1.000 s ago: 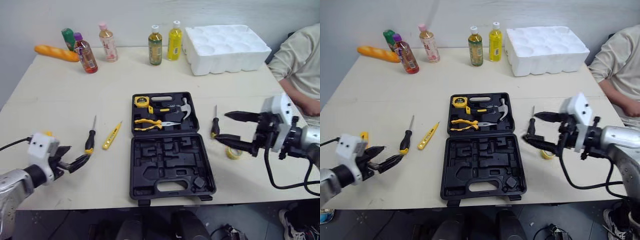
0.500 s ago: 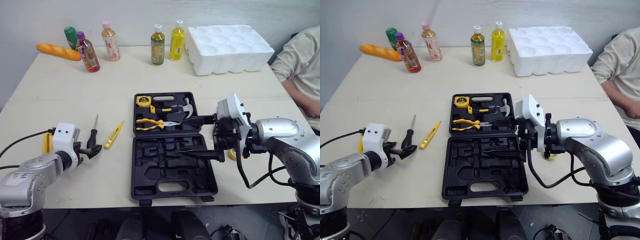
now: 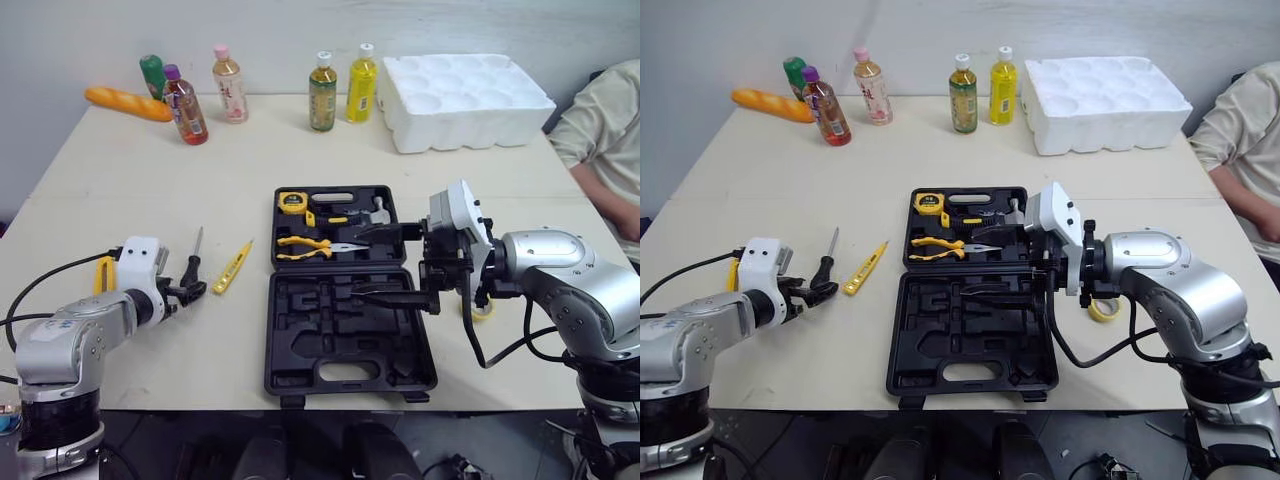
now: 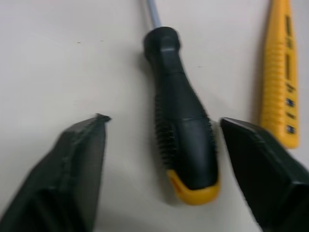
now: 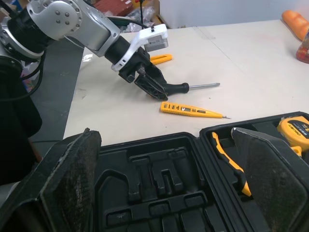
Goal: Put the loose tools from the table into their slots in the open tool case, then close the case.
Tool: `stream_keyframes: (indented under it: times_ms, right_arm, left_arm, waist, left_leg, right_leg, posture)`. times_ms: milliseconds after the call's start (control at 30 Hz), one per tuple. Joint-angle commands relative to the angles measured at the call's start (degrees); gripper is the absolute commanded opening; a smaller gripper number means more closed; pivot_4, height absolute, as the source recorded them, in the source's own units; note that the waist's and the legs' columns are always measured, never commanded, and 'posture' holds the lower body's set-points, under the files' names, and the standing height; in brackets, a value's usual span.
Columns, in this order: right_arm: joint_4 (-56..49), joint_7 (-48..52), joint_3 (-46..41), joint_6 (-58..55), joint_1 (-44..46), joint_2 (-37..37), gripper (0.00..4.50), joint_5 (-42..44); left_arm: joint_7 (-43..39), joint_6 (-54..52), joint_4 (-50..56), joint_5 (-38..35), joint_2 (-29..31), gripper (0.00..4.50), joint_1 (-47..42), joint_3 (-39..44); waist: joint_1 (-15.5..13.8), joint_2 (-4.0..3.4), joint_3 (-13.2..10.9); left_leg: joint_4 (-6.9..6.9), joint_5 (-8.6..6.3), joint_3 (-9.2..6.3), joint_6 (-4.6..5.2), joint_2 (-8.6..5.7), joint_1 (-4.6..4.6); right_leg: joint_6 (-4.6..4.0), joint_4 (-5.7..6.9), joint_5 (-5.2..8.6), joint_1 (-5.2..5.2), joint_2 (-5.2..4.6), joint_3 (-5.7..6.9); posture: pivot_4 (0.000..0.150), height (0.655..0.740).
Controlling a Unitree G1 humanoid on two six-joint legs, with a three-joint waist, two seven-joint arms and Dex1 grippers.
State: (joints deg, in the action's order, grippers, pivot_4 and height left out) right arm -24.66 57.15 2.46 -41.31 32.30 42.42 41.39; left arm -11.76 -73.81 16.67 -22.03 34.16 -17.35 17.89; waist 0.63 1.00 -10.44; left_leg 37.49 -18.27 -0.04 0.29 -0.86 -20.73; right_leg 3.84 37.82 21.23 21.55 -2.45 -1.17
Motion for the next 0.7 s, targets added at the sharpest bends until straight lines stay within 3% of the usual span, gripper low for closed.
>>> stream_keyframes:
  times_ms: [33, 100, 200, 333, 467, 567, 700]
  right_arm:
    - [-1.5, -0.2, -1.3, 1.2, 0.0, 0.2, 4.50, -0.2]
    - [-1.8, -0.1, -1.6, 1.1, -0.3, 0.4, 4.50, 0.0]
    - [-2.0, 0.0, -2.0, 0.9, -0.9, 1.1, 4.50, 0.1]
    - [-2.7, -0.8, -4.6, -0.4, -3.0, 3.1, 4.50, 1.0]
    - [-4.6, -1.4, -8.3, -2.4, -6.6, 6.1, 4.50, 2.9]
    - [-6.6, -2.5, -11.8, -3.3, -11.0, 8.3, 4.50, 3.3]
    - [-10.3, -6.0, -16.1, -2.9, -18.7, 9.1, 4.50, 2.0]
  left_arm:
    - [-0.6, -0.9, -2.0, 0.1, -1.2, 1.92, 0.4, -2.1]
    - [-2.1, 0.2, -1.0, 0.7, 1.6, 1.15, 1.3, -2.3]
    - [-5.8, 4.3, 1.0, 1.5, 7.7, 1.09, 3.2, -2.7]
    - [-22.3, 14.4, 8.5, -3.8, 18.7, 1.09, 4.2, -2.1]
    - [-33.3, 19.2, 10.3, -7.9, 24.5, 1.09, -0.7, -5.1]
    - [-38.3, 19.6, 8.8, -8.2, 25.2, 1.09, -10.5, -13.8]
    - [-40.9, 18.3, 2.2, -0.5, 23.1, 1.09, -24.3, -30.2]
  waist:
    - [-0.4, 0.00, 0.0]
    - [-0.6, 0.00, 0.0]
    - [-0.4, 0.00, 0.0]
    - [-0.1, 0.12, -0.1]
    - [-1.0, 0.11, -0.1]
    - [-0.9, 0.09, -0.1]
    - [-0.8, 0.09, -0.1]
  left_leg:
    - [0.00, 0.00, 0.00, 0.00, 0.00, -0.01]
    - [0.00, 0.07, -0.02, -0.12, 0.00, -0.04]
    - [0.02, 0.08, -0.10, -0.16, 0.00, -0.23]
    - [0.00, 0.14, -0.12, -0.26, 0.00, -0.69]
    - [0.01, 0.16, -0.22, -0.27, -0.01, -0.90]
    - [0.01, 0.16, -0.39, -0.24, -0.05, -0.90]
    - [0.01, 0.16, -0.56, -0.18, -0.09, -0.89]
  right_leg:
    - [0.00, -0.01, 0.00, 0.00, 0.00, 0.01]
    - [0.00, -0.05, 0.00, 0.00, 0.00, 0.03]
    - [0.00, -0.15, 0.00, 0.08, -0.01, 0.09]
    - [-0.01, -0.17, 0.00, 0.51, -0.02, 0.11]
    - [-0.02, -0.25, 0.00, 0.65, -0.09, 0.21]
    - [-0.02, -0.39, 0.00, 0.46, -0.14, 0.40]
    - [-0.02, -0.43, 0.00, 0.33, -0.14, 0.58]
  posture:
    - [0.150, 0.7400]
    - [0.150, 0.7400]
    - [0.150, 0.7400]
    - [0.150, 0.7400]
    - [0.150, 0.7400]
    - [0.150, 0.7400]
    - [0.150, 0.7400]
